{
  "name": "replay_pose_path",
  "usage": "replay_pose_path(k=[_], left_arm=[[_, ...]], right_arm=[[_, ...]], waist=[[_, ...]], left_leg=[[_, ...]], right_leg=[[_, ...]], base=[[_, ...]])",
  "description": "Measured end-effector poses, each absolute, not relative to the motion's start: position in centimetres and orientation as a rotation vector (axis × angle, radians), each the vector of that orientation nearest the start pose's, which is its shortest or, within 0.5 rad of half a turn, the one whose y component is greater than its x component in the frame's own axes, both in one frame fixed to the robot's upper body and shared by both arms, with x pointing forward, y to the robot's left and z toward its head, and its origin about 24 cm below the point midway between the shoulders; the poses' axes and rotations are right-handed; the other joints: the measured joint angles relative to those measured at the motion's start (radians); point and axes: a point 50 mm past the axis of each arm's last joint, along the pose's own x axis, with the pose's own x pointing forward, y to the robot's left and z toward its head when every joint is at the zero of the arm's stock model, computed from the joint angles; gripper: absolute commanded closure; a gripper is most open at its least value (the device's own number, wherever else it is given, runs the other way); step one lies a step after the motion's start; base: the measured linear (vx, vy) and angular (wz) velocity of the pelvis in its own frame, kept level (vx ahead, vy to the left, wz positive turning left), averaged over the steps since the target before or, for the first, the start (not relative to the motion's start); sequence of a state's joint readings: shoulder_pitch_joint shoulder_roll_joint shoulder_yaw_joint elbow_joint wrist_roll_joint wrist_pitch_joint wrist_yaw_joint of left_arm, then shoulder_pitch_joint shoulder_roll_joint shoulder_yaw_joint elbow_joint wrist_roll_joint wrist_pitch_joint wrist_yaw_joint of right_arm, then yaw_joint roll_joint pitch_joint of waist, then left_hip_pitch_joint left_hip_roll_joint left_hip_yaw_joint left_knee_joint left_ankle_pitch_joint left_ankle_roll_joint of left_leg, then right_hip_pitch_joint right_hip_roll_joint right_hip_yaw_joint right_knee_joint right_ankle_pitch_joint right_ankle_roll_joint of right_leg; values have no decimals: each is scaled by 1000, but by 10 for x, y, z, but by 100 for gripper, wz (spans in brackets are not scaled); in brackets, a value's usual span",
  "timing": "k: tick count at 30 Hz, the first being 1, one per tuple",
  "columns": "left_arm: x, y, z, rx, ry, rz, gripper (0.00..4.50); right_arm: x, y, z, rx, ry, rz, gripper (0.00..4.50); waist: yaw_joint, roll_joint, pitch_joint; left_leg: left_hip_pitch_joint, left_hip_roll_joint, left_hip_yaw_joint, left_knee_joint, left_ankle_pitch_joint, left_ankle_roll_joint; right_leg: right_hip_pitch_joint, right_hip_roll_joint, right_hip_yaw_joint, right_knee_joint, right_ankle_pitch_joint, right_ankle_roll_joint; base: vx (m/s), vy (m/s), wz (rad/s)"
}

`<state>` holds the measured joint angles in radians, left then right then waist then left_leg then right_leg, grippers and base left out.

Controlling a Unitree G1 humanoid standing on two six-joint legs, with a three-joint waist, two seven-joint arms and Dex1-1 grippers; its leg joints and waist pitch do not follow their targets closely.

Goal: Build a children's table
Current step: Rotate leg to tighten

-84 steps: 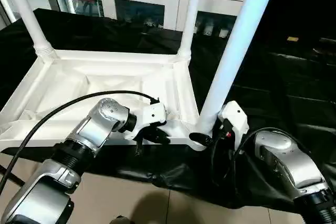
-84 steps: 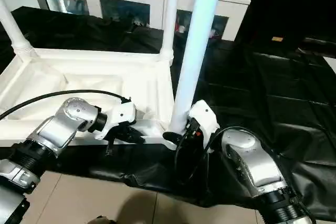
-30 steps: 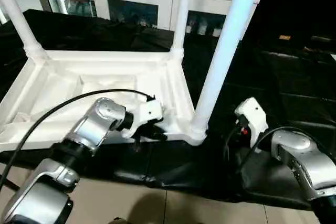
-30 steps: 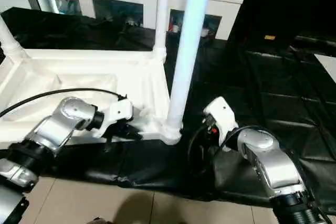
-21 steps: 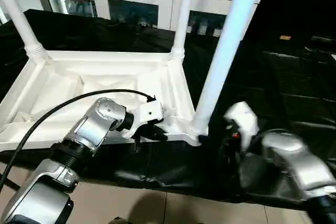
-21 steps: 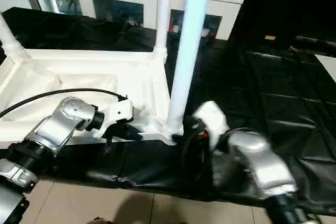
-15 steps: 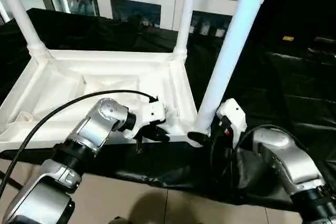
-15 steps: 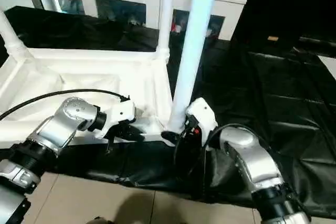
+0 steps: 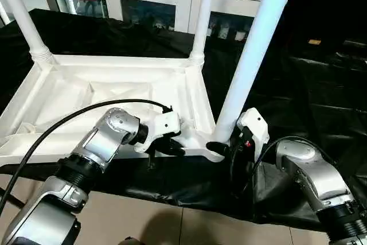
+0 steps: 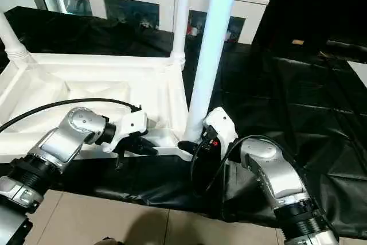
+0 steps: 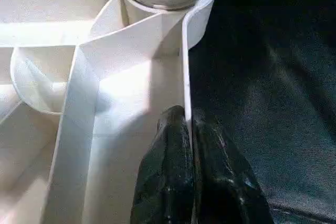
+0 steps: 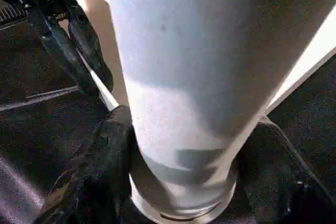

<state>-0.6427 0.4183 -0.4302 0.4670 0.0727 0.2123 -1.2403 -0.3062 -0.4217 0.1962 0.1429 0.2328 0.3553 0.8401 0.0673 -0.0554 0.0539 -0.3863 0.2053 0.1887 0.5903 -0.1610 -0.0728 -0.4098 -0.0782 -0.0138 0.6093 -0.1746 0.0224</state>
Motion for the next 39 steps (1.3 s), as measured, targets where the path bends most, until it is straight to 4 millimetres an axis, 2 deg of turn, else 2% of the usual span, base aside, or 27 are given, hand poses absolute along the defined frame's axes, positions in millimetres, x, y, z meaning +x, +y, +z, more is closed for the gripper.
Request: replay_pose_path(k=[4, 12, 19, 25, 27, 29, 31, 35, 36, 38, 39], left_arm=[[320, 116, 64, 565, 530, -1364, 450], [347, 81, 59, 471, 526, -1096, 450], [359, 50, 59, 441, 527, -967, 450], [361, 45, 61, 431, 511, -968, 450], [361, 45, 61, 432, 509, -979, 450], [361, 48, 61, 442, 502, -989, 450], [362, 56, 61, 453, 498, -978, 450], [358, 63, 60, 458, 485, -1044, 450], [357, 66, 60, 461, 487, -1062, 450], [355, 69, 60, 468, 484, -1094, 450], [352, 72, 59, 475, 481, -1129, 450]], right_arm=[[289, -144, 50, -113, 335, 908, 203], [326, -129, 45, 37, 333, 375, 203], [350, -116, 51, 104, 362, 90, 203], [353, -115, 53, 81, 344, 51, 204], [351, -117, 52, 78, 328, 68, 148], [347, -118, 51, 68, 311, 101, 134], [343, -112, 53, 57, 286, 160, 125], [331, -120, 52, 15, 271, 225, 86], [328, -123, 53, 3, 267, 247, 65], [323, -128, 55, -21, 260, 291, 55], [316, -137, 58, -54, 251, 320, 48]], waist=[[-6, -1, -1], [-21, -1, -1], [-18, -1, -1], [-9, -1, -1], [-8, -1, -1], [-8, -1, -1], [-17, 0, -1], [-21, 1, 0], [-20, 2, 0], [-16, 4, 0], [-12, 7, -1]], left_leg=[[3, 0, 0, 0, 0, 0], [-1, -1, -1, 3, 0, 0], [-5, -2, 0, 2, 0, 0], [-6, -1, 1, 2, 0, 0], [-6, -1, 3, 2, 0, 0], [-6, 0, 5, 1, 0, 0], [-3, 1, 5, 1, 0, 0], [0, 1, 5, -3, 0, 0], [0, 1, 5, -5, 0, 0], [0, 1, 5, -5, 0, 0], [0, 1, 5, -5, 0, 0]], right_leg=[[2, 0, 0, 1, 1, -1], [-4, -1, -1, 0, 1, -1], [-7, -1, 0, 0, 8, -1], [-7, -1, 0, 0, 6, 1], [-7, -1, 1, -1, 6, 1], [-7, -1, 1, -1, 6, 1], [-7, 0, 2, -1, 6, 1], [-6, 0, 1, -1, 5, 4], [-6, 0, 1, -1, 4, 5], [-7, 0, 1, -1, 4, 5], [-5, 0, 1, -1, 3, 6]], base=[[0, 0, 0], [-7, 0, 0], [0, 0, 0], [10, -1, 0], [0, 0, 0], [0, 0, 0], [0, 0, 0], [0, 0, 0], [0, 0, 0], [0, 0, 0], [0, 0, 0]])
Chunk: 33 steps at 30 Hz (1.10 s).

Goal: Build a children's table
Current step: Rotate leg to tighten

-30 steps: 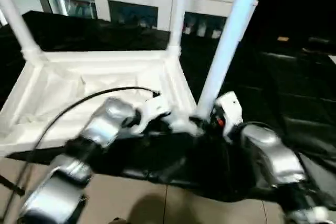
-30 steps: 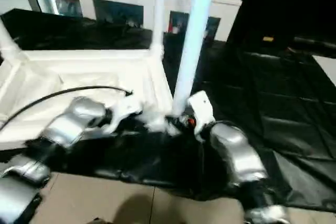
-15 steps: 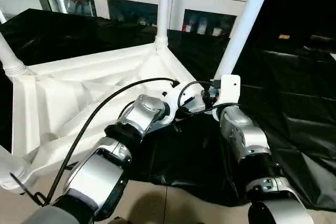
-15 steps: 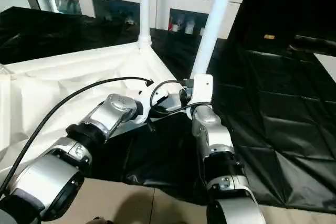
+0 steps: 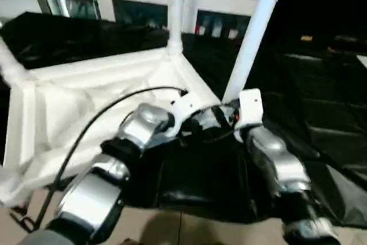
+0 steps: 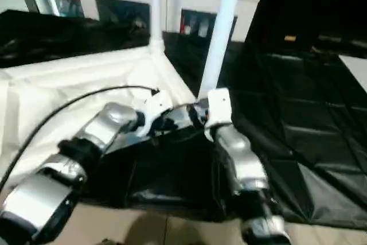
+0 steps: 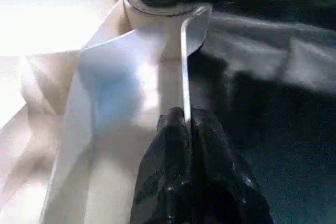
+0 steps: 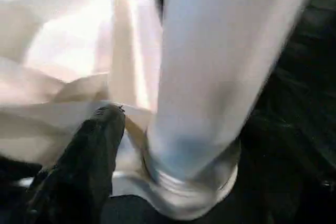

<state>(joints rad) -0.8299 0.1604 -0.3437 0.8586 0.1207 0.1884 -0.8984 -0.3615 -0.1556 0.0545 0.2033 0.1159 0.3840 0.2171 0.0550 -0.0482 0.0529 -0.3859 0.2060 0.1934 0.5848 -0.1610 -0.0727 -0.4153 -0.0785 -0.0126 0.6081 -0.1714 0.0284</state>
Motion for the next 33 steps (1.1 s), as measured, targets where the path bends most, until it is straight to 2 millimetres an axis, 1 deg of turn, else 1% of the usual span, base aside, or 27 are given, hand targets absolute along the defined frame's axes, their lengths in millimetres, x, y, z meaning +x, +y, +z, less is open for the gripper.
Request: replay_pose_path(k=[2, 3, 4, 5, 6, 9, 10, 15, 21, 28, 31, 32, 33], left_arm=[[349, 79, 59, 484, 481, -1171, 450], [347, 83, 59, 489, 481, -1198, 450], [345, 87, 59, 490, 483, -1215, 450], [343, 90, 60, 497, 482, -1243, 450], [338, 97, 60, 498, 488, -1286, 450], [330, 111, 61, 488, 521, -1357, 450], [329, 114, 61, 490, 529, -1370, 450], [322, 116, 61, 498, 545, -1419, 450], [321, 114, 63, 501, 539, -1424, 450], [319, 114, 64, 503, 541, -1424, 450], [319, 114, 64, 504, 542, -1424, 450], [318, 113, 64, 503, 542, -1424, 450], [318, 113, 64, 502, 544, -1423, 450]], right_arm=[[309, -152, 60, -95, 255, 350, 35], [303, -158, 63, -107, 255, 403, 20], [300, -160, 64, -114, 258, 433, 20], [295, -165, 65, -135, 266, 479, 11], [286, -173, 66, -168, 288, 552, 4], [275, -190, 66, -225, 349, 628, 4], [274, -192, 66, -229, 358, 642, 4], [267, -187, 68, -224, 371, 776, 4], [260, -169, 61, -211, 399, 896, 4], [268, -163, 59, -197, 388, 892, 4], [271, -163, 61, -201, 376, 894, 4], [271, -163, 61, -201, 373, 896, 19], [271, -163, 61, -198, 375, 896, 19]], waist=[[3, 2, -1], [3, 2, -1], [2, 2, -1], [3, 3, -1], [4, 3, -1], [0, 3, -1], [-1, 3, -1], [2, 3, 0], [7, 2, 0], [7, 1, -1], [7, 1, -1], [7, 0, -1], [8, 0, -1]], left_leg=[[1, 0, 0, 0, 0, 0], [1, 0, 0, 0, 0, 0], [1, 0, 0, 0, 0, 0], [1, 0, 0, 0, 0, 0], [1, 0, 0, 0, 0, 0], [1, 0, 0, 0, 0, 0], [1, 0, 0, 0, 0, 0], [0, 0, 0, 1, 0, 0], [-1, 0, 0, 1, 0, 0], [-1, 0, 1, 2, 0, 0], [-1, 0, 1, 2, 0, 0], [-1, 0, 1, 2, 0, 0], [-1, 0, 1, 2, 0, 0]], right_leg=[[1, 0, 0, 0, -1, 1], [1, 0, 0, 0, -1, 1], [1, 0, 0, 0, -1, 1], [0, 0, 0, 0, -1, 1], [1, 0, 0, -1, -1, 1], [1, 0, 1, -1, -1, 2], [0, 0, 1, -1, -1, 2], [0, 0, 1, -1, -1, 2], [0, 0, 0, -1, -1, 0], [0, 0, 0, -1, -1, -1], [0, 0, 0, -1, -1, -1], [1, 0, 0, -1, -1, -1], [0, 0, 0, -1, -2, -1]], base=[[0, 0, 0], [0, 0, 0], [0, 0, 0], [0, 0, 0], [0, 0, 0], [0, 0, 0], [0, 0, 0], [0, 0, 0], [0, 0, 0], [0, 0, 0], [0, 0, 0], [0, 0, 0], [0, 0, 0]])
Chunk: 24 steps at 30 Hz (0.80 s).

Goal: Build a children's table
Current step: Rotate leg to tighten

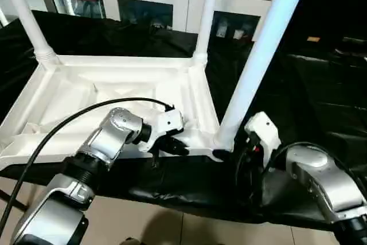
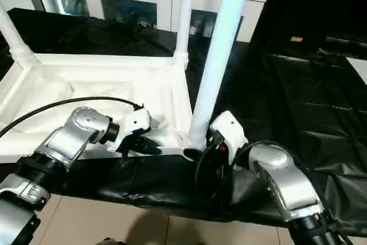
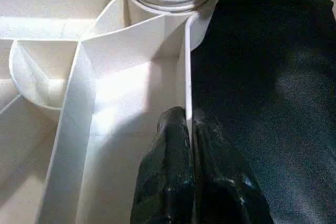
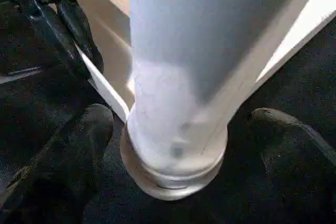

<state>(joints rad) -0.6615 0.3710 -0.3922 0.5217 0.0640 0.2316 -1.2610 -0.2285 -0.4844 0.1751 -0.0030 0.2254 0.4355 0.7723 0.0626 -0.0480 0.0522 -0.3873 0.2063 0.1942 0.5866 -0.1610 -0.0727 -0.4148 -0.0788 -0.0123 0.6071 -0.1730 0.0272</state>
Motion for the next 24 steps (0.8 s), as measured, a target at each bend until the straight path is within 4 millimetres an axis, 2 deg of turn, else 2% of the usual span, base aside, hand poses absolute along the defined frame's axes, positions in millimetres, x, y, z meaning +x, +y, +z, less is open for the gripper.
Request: replay_pose_path(k=[13, 17, 18, 21, 24], left_arm=[[318, 114, 64, 500, 549, -1421, 450], [318, 114, 64, 502, 552, -1422, 450], [317, 113, 63, 503, 556, -1424, 450], [318, 114, 63, 505, 561, -1418, 450], [323, 110, 62, 506, 542, -1355, 450]], right_arm=[[270, -164, 58, -190, 385, 912, 141], [270, -163, 58, -188, 384, 919, 147], [270, -163, 58, -187, 384, 919, 172], [271, -161, 56, -173, 380, 907, 178], [278, -152, 50, -137, 362, 789, 183]], waist=[[0, 0, 0], [-1, 0, 0], [-1, 0, 0], [-1, -1, -1], [-9, -5, -3]], left_leg=[[0, 0, 0, 1, 0, 0], [0, 0, 0, 1, 0, 0], [0, 0, 0, 1, 0, 0], [1, 0, 0, 1, 0, 0], [3, 0, 0, 2, 0, 0]], right_leg=[[0, 0, 0, 0, 0, 0], [0, 0, 0, 0, 0, 0], [0, 0, 0, 0, 0, 0], [1, 0, 0, 1, 0, 0], [1, 0, 0, 3, 1, -2]], base=[[0, 0, 0], [0, 0, 0], [0, 0, 0], [0, 0, 0], [0, 0, 0]])
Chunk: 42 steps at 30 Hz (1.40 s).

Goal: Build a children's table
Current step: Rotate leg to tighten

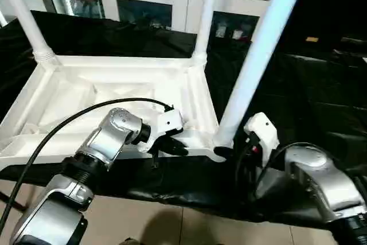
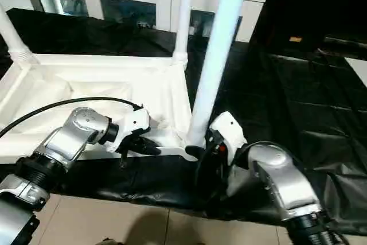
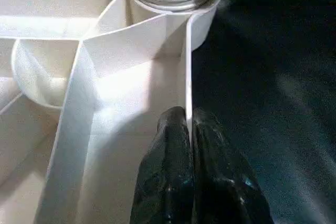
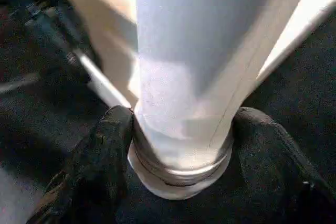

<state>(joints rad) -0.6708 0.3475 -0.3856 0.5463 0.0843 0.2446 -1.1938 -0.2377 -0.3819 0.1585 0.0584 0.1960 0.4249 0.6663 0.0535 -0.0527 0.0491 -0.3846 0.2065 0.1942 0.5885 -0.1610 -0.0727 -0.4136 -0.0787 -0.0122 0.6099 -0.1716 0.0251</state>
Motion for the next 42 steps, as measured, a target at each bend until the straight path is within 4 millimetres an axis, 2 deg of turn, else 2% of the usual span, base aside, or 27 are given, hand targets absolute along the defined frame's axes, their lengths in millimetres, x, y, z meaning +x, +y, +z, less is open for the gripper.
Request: replay_pose_path(k=[6, 12, 15, 20, 21, 25, 28, 31, 34, 35, 37, 40, 42], left_arm=[[342, 88, 59, 497, 513, -1153, 450], [358, 53, 57, 450, 523, -962, 450], [360, 49, 57, 443, 517, -938, 450], [361, 49, 60, 447, 505, -945, 450], [361, 51, 61, 454, 500, -958, 450], [362, 53, 60, 474, 489, -967, 450], [361, 54, 59, 491, 478, -1004, 450], [353, 57, 57, 514, 462, -1120, 450], [348, 61, 56, 530, 459, -1209, 450], [345, 61, 55, 535, 457, -1243, 450], [341, 64, 54, 547, 455, -1314, 450], [335, 68, 53, 543, 465, -1393, 450], [331, 73, 53, 535, 488, -1459, 450]], right_arm=[[309, -132, 45, -58, 357, 456, 183], [343, -112, 47, 16, 381, 173, 183], [348, -109, 46, 28, 365, 125, 183], [350, -109, 47, 24, 330, 145, 183], [349, -109, 47, 20, 321, 156, 127], [349, -106, 53, 5, 273, 200, 104], [343, -114, 58, -17, 220, 226, 70], [324, -136, 58, -57, 207, 331, 47], [311, -150, 66, -78, 202, 438, 37], [305, -156, 68, -88, 207, 481, 19], [292, -172, 70, -132, 240, 575, 6], [275, -183, 67, -191, 304, 704, 2], [260, -189, 62, -221, 373, 805, 2]], waist=[[-20, -1, 1], [-21, -1, 1], [-19, -2, 1], [-13, -1, 1], [-12, -1, 1], [-15, 0, 2], [-13, 0, 2], [4, 2, 1], [13, 4, 1], [17, 4, 1], [29, 4, 0], [34, 11, -1], [36, 12, -2]], left_leg=[[-1, -1, -1, 4, 0, 0], [-5, -2, -1, 5, 0, 0], [-5, -2, 0, 5, 0, 0], [-6, -1, 0, 4, 0, 0], [-6, -1, 0, 4, 0, 0], [-5, -1, 1, 4, 0, 0], [-3, -1, 1, 2, 0, 0], [-1, -1, 1, 1, 0, 0], [0, -1, 1, 0, 0, 0], [1, -1, 1, -1, 0, 0], [3, -1, 1, -1, 0, 1], [3, -2, 1, -2, -1, 1], [3, -2, 1, -3, -1, 1]], right_leg=[[-2, -2, -1, -2, 0, 0], [-5, -3, -2, -3, 3, -1], [-4, -3, -2, -3, 10, -4], [-5, -3, -3, -3, 8, -1], [-5, -3, -2, -3, 7, -1], [-5, -3, -2, -3, 7, -2], [-4, -3, -2, -3, 6, -2], [-2, -3, -2, -3, 5, 0], [-1, -3, -2, -3, 3, 4], [0, -4, -2, -4, 2, 5], [3, -5, -2, -6, 2, 6], [5, -5, -3, -9, 2, 6], [7, -6, -3, -10, 2, 6]], base=[[0, 0, 0], [0, 0, 0], [0, 0, 0], [0, 0, 0], [0, 0, 0], [0, 0, 0], [0, 0, 0], [0, 0, 0], [0, 0, 0], [0, 0, 0], [0, 0, 0], [0, 0, 0], [0, 0, 0]])
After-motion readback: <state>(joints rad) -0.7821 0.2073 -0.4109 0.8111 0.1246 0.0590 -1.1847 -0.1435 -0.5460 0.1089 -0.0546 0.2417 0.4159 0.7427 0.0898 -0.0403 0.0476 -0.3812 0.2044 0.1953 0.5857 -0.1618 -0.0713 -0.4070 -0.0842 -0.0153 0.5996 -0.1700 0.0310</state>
